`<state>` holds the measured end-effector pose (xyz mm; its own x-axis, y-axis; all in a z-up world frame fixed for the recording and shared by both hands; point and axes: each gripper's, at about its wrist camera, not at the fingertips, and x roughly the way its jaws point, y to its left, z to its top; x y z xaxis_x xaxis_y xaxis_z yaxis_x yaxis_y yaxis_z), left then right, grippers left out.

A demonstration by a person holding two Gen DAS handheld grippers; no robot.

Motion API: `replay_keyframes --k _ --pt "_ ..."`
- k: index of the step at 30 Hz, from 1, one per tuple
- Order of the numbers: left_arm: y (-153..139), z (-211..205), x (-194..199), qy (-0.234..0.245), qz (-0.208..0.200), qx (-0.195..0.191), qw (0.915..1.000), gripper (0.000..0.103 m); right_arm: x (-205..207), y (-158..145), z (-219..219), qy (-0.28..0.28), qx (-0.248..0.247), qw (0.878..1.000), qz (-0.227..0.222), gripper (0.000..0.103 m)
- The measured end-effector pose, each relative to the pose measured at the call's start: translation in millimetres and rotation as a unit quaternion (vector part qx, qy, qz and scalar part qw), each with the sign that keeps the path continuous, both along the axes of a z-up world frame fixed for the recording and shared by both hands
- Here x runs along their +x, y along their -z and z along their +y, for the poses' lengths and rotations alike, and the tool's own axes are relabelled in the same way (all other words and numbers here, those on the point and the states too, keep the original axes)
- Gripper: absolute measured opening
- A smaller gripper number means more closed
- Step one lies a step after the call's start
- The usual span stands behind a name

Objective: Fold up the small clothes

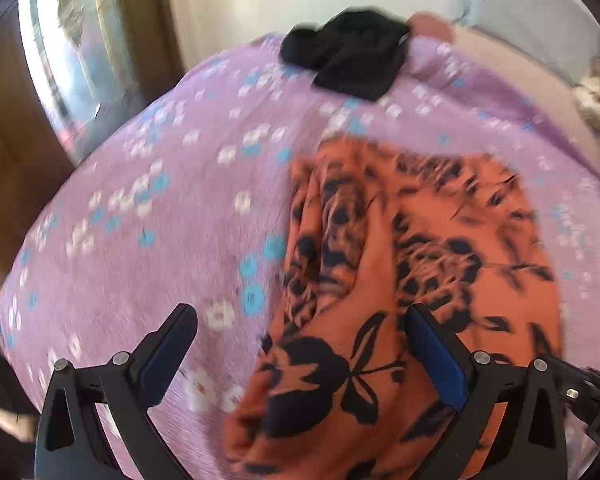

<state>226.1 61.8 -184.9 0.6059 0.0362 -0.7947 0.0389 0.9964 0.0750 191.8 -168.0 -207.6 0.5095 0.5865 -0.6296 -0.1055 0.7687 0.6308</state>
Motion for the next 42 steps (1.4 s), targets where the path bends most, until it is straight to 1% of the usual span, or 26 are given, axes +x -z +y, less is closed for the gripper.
replay_keyframes --k 2,3,4,5,6,7,8,9,11,13,15,17,18,19,21,23,24,25,26,27,28,30,33,36,39,42 --pt "-13.8 11.5 -5.5 -0.021 -0.034 0.022 0.999 0.103 -1.9 -11.1 3.1 -0.003 -0.017 1.0 -0.02 0.011" --pt "-14.6 16.4 -5.0 -0.028 -0.033 0.029 0.9986 0.103 -4.8 -20.1 4.1 -0.005 -0.017 0.999 -0.044 0.01" --pt "-11.1 22.0 -2.5 -0.033 -0.021 0.031 0.9988 0.103 -6.8 -25.4 5.2 -0.006 -0.016 0.998 -0.06 0.01" --pt "-1.3 27.0 2.5 -0.035 0.008 0.03 0.9989 0.103 -7.7 -29.0 7.7 -0.01 -0.017 0.997 -0.071 0.01" --pt "5.3 28.6 4.9 -0.034 0.026 0.027 0.9987 0.103 -6.8 -28.3 11.9 -0.021 -0.018 0.997 -0.07 0.01" --pt "11.2 28.9 6.1 -0.032 0.038 0.026 0.9984 0.103 -3.0 -21.2 19.6 -0.043 -0.02 0.997 -0.053 0.01" --pt "11.9 27.6 4.5 -0.028 0.032 0.032 0.9986 0.103 1.5 -9.4 28.6 -0.07 -0.017 0.997 -0.028 0.011" --pt "10.8 24.1 3.4 -0.018 0.025 0.049 0.9983 0.103 3.6 3.7 36.1 -0.086 -0.014 0.996 -0.011 0.012" --pt "10.2 21.7 3.2 -0.007 0.018 0.063 0.9978 0.103 2.4 5.4 33.8 -0.075 -0.005 0.997 -0.028 0.01" --pt "9.4 28.1 5.0 -0.011 0.026 0.039 0.9988 0.103 6.8 4.1 30.2 -0.08 0.004 0.997 -0.013 0.01" --pt "5.9 40.4 8.7 -0.021 0.035 -0.003 0.9992 0.103 9.5 4.7 25.4 -0.079 0.018 0.997 -0.004 0.01" --pt "-2.8 50.0 9.6 -0.032 0.023 -0.035 0.9986 0.103 7.4 3.7 24.3 -0.075 0.021 0.997 -0.005 0.01" --pt "-7.6 53.3 8.4 -0.039 0.012 -0.036 0.9985 0.103 6.3 1.7 25.6 -0.076 0.014 0.997 -0.008 0.01" --pt "-12.1 56.4 6.6 -0.05 -0.002 -0.03 0.9983 0.103 4.5 -3.1 28.1 -0.079 0.002 0.997 -0.017 0.01" --pt "-15.3 59.0 5.0 -0.065 -0.014 -0.018 0.9976 0.103 -3.1 -15.1 33.6 -0.083 -0.006 0.995 -0.045 0.012" --pt "-7.2 57.0 7.0 -0.066 0.003 -0.005 0.9978 0.103 -8.5 -23.3 38.2 -0.092 0.011 0.994 -0.066 0.012" --pt "-1.3 55.0 9.9 -0.062 0.015 0.004 0.9979 0.103 -9.1 -21.7 43.7 -0.097 0.004 0.993 -0.061 0.012" --pt "7.1 49.5 12.0 -0.057 0.03 0.024 0.9976 0.103 -7.2 -15.3 49.8 -0.102 -0.009 0.994 -0.047 0.012" --pt "15.3 43.1 13.9 -0.052 0.039 0.053 0.9964 0.103 -3.5 -3.9 57.3 -0.109 -0.023 0.993 -0.027 0.014" --pt "19.0 38.6 11.2 -0.05 0.038 0.076 0.9951 0.103 -2.9 3.9 61.2 -0.113 -0.025 0.993 -0.027 0.014" --pt "20.0 34.9 11.5 -0.046 0.031 0.093 0.9941 0.103 -5.7 4.9 62.2 -0.111 -0.025 0.992 -0.048 0.014" --pt "20.8 35.4 14.8 -0.047 0.034 0.09 0.9942 0.103 -7.0 1.3 63.5 -0.11 -0.033 0.992 -0.05 0.014" --pt "19.6 42.1 17.2 -0.066 0.042 0.057 0.9953 0.103 -5.8 -1.6 61.9 -0.112 -0.034 0.992 -0.044 0.014" --pt "14.3 41.2 18.3 -0.069 0.028 0.061 0.9954 0.103 -8.3 -1.3 59.3 -0.109 -0.025 0.993 -0.04 0.014" --pt "-1.2 37.2 13.8 -0.073 -0.008 0.065 0.9952 0.103 -8.6 -10.0 56.9 -0.106 -0.024 0.994 -0.029 0.014" --pt "-12.3 33.3 12.1 -0.076 -0.037 0.072 0.9938 0.103 -11.9 -22.9 41.5 -0.083 -0.014 0.995 -0.044 0.014"
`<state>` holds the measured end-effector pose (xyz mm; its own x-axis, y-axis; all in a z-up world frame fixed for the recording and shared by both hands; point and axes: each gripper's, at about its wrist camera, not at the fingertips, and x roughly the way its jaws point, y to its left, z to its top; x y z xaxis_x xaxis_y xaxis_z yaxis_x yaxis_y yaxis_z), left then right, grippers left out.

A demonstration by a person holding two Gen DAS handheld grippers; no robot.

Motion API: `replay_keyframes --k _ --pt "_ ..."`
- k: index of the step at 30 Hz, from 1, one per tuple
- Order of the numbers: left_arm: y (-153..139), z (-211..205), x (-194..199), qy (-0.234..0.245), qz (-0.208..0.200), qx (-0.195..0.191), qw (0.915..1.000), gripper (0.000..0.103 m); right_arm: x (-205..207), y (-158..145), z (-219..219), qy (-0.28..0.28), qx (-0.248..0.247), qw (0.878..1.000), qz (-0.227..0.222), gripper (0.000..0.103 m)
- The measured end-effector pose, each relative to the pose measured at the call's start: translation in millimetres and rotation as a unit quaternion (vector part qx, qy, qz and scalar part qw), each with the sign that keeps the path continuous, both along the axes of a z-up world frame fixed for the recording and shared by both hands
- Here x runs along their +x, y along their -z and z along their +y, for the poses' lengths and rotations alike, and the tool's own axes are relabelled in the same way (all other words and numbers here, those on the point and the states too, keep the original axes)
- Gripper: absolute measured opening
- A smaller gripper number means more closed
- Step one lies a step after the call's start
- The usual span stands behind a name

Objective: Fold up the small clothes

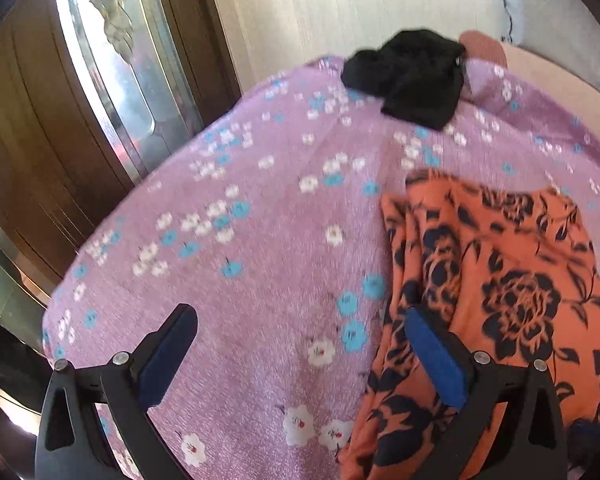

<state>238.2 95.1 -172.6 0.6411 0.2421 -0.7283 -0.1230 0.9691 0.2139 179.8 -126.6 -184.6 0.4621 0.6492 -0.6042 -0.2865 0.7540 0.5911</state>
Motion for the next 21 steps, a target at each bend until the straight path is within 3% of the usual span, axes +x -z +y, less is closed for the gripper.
replay_keyframes --k 5,13,14,15,16,17,21 --pt "-10.9 -8.8 -2.8 0.011 -0.025 -0.004 0.9996 0.103 1.1 -14.7 -38.7 0.057 0.031 0.998 -0.017 0.014" --pt "-18.9 -19.9 -0.6 0.018 -0.036 -0.017 0.9991 0.103 2.2 -23.0 -81.0 0.123 0.065 0.99 -0.03 0.029" --pt "-19.3 -21.6 -0.3 0.02 -0.037 -0.018 0.9989 0.103 2.6 -23.5 -84.6 0.129 0.069 0.989 -0.034 0.041" --pt "-19.9 -23.5 -0.8 0.023 -0.038 -0.02 0.9988 0.103 2.0 -25.3 -88.8 0.136 0.072 0.987 -0.037 0.072" --pt "-20.4 -25.9 -1.1 0.027 -0.04 -0.021 0.9986 0.103 -0.4 -26.9 -93.8 0.149 0.075 0.985 -0.042 0.084" --pt "-20.7 -28.4 -1.4 0.03 -0.041 -0.02 0.9985 0.103 -2.8 -27.7 -98.6 0.159 0.08 0.983 -0.048 0.088" --pt "-18.6 -34.2 -0.8 0.039 -0.037 -0.015 0.9984 0.103 0.1 -22.9 -110.5 0.16 0.097 0.982 -0.032 0.088"
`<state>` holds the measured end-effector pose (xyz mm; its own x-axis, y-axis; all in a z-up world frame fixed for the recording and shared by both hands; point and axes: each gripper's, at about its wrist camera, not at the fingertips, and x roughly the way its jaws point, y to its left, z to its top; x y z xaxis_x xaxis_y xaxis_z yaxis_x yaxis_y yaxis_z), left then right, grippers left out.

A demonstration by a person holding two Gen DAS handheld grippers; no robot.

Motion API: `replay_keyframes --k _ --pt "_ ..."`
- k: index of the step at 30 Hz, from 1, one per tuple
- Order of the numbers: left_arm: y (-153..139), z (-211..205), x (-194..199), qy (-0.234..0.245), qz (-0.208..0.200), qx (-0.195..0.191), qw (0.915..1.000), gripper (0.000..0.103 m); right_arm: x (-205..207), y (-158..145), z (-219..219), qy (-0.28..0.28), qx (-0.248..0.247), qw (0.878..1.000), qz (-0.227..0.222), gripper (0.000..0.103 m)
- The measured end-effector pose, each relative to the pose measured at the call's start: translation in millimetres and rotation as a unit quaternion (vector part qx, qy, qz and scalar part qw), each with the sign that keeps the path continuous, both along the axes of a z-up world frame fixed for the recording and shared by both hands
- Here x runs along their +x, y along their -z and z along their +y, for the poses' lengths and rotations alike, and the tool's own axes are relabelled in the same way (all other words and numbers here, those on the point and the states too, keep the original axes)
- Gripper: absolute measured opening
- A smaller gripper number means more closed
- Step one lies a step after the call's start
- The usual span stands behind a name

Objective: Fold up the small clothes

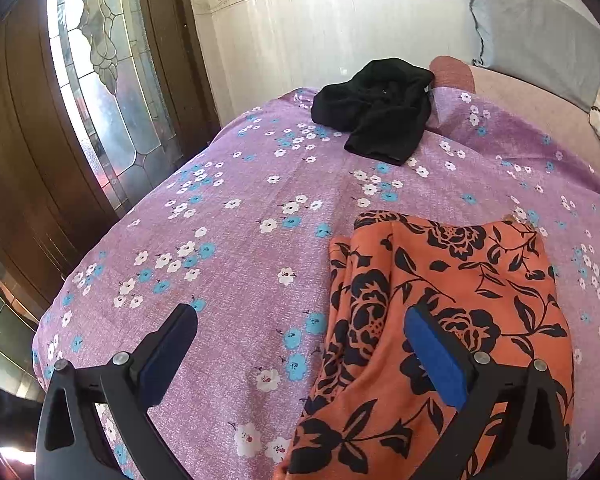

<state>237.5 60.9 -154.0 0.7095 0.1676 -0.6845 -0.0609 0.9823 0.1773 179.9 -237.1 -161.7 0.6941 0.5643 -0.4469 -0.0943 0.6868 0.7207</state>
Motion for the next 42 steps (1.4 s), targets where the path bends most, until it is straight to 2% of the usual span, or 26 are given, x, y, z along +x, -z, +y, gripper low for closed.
replay_keyframes --k 7,12,16,22,26,35,42 --pt "5.4 0.7 4.2 0.021 0.019 -0.017 0.9995 0.103 9.3 21.6 -2.9 -0.01 0.023 0.999 0.036 0.088" --pt "12.8 31.5 14.4 0.0 0.05 -0.092 0.9945 0.103 17.5 44.0 -7.1 -0.011 0.058 0.995 0.076 0.088" --pt "16.2 52.2 18.8 -0.028 0.058 -0.125 0.9901 0.103 20.7 51.3 -7.7 -0.01 0.071 0.994 0.087 0.088" --pt "17.2 52.5 20.6 -0.001 0.074 -0.192 0.9786 0.103 23.8 61.1 2.0 -0.021 0.074 0.992 0.1 0.088" --pt "19.9 40.5 22.9 0.013 0.084 -0.175 0.9809 0.103 24.3 65.2 7.0 -0.027 0.074 0.992 0.101 0.088" --pt "41.4 22.9 29.9 0.033 0.14 -0.163 0.9761 0.103 27.7 75.6 11.0 -0.029 0.073 0.991 0.11 0.088" --pt "44.7 0.8 25.8 0.051 0.142 -0.125 0.9805 0.103 30.4 86.4 11.8 -0.031 0.087 0.989 0.119 0.088"
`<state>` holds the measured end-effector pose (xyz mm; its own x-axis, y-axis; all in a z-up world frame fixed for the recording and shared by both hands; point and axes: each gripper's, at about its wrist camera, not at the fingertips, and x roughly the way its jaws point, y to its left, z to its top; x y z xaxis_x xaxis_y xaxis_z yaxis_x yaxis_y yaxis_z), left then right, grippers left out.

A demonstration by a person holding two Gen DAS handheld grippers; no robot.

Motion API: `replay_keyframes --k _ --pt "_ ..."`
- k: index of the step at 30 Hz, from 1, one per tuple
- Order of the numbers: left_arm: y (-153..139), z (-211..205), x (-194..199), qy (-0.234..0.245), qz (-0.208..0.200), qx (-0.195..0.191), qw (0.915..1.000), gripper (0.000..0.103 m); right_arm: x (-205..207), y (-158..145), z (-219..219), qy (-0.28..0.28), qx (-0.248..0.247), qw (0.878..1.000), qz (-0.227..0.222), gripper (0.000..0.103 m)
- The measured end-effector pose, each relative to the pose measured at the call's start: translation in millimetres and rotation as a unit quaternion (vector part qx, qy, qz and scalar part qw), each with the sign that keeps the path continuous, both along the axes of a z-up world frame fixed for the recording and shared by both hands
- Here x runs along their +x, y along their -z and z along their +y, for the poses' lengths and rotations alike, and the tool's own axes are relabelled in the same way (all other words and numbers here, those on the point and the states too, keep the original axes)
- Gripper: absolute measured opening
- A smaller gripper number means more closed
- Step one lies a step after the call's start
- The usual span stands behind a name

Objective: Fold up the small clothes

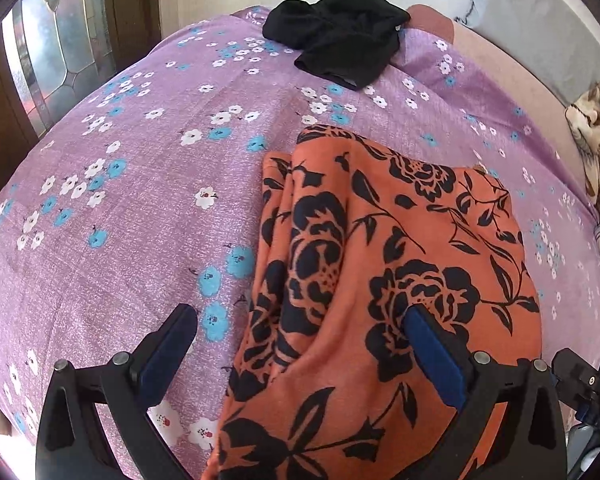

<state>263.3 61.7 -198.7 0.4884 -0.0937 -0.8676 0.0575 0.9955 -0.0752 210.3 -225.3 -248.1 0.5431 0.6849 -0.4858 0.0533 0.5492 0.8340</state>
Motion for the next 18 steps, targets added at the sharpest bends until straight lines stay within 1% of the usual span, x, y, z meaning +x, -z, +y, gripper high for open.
replay_keyframes --k 3,7,18 --pt "-1.0 -3.0 -1.3 0.002 -0.005 0.011 0.9999 0.103 -0.2 3.9 2.7 -0.002 0.002 1.0 0.004 0.088" --pt "-0.8 -2.6 -1.3 0.0 -0.004 0.01 0.9999 0.103 -0.3 4.3 6.1 -0.003 0.005 1.0 0.0 0.088" --pt "1.6 -5.6 0.1 -0.001 0.0 0.009 1.0 0.103 12.3 12.5 8.6 0.01 0.056 0.998 -0.015 0.088"
